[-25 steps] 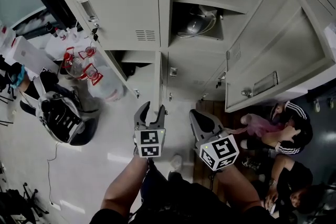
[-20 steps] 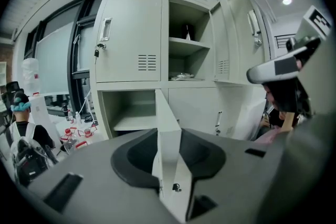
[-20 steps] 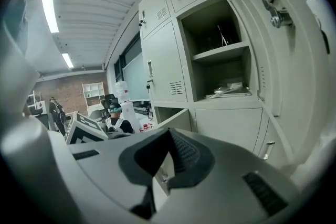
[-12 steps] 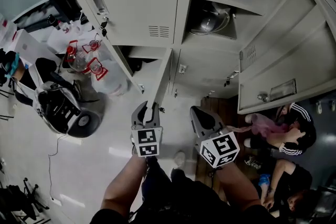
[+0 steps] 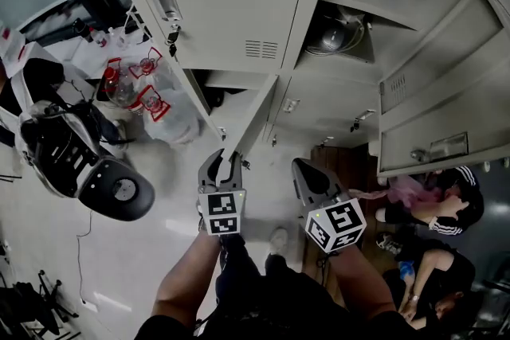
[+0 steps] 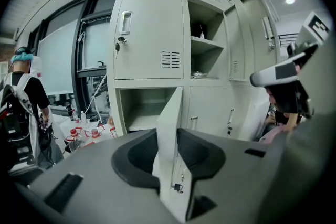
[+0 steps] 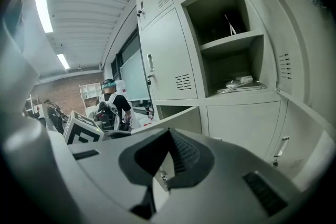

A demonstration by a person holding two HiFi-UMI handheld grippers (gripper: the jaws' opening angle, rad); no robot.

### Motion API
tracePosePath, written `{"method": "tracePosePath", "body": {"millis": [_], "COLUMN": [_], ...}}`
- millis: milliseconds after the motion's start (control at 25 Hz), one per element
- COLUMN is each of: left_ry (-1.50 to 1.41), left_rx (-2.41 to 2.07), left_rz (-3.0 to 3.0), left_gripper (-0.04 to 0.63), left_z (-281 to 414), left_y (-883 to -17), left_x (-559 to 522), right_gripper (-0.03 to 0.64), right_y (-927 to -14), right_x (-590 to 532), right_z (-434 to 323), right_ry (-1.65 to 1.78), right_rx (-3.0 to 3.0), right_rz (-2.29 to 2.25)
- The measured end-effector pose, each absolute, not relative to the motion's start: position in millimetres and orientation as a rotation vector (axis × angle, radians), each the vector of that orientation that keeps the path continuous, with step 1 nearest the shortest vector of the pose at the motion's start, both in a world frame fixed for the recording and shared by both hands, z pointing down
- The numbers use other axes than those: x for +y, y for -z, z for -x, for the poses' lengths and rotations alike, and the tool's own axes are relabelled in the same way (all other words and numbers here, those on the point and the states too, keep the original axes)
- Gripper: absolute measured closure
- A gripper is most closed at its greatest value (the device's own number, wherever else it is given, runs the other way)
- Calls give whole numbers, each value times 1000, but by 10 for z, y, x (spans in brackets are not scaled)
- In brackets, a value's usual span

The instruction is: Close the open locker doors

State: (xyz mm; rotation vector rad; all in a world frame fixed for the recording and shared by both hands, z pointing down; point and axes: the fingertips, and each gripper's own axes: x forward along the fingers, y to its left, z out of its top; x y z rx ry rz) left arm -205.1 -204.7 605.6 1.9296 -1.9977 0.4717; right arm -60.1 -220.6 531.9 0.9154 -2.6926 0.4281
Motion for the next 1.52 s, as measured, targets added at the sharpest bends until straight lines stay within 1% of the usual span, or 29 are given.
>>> {"method": "tracePosePath", "body": {"millis": [680,960,1320,1520], "left_ry": [-472,-459,-431,-423], "left_rx": [-1977,-1999,-2006,-2016], "left_rz": [-1959,-1942,-1919,-1893], "left_gripper": [448,451,446,456], "left_z": [2861,3173,3439,3545], "left_y": [-6056,-6066,-6057,-6062], "left_x": [-2376,-2576,-2833,-2992], "right_gripper": [616,617,617,617], "right_y": [-5475,-5529,-5587,-5621], "right_x": [-2461,-2550,-2614,-2655], "right_z": [1319,1437,1526,1523], "right_ry": [-503,-533,-562,-586], "right_rx": [-2675,-2658,-2648,-2642], "right_rz": [-965,-1002,-1050,-1083]}}
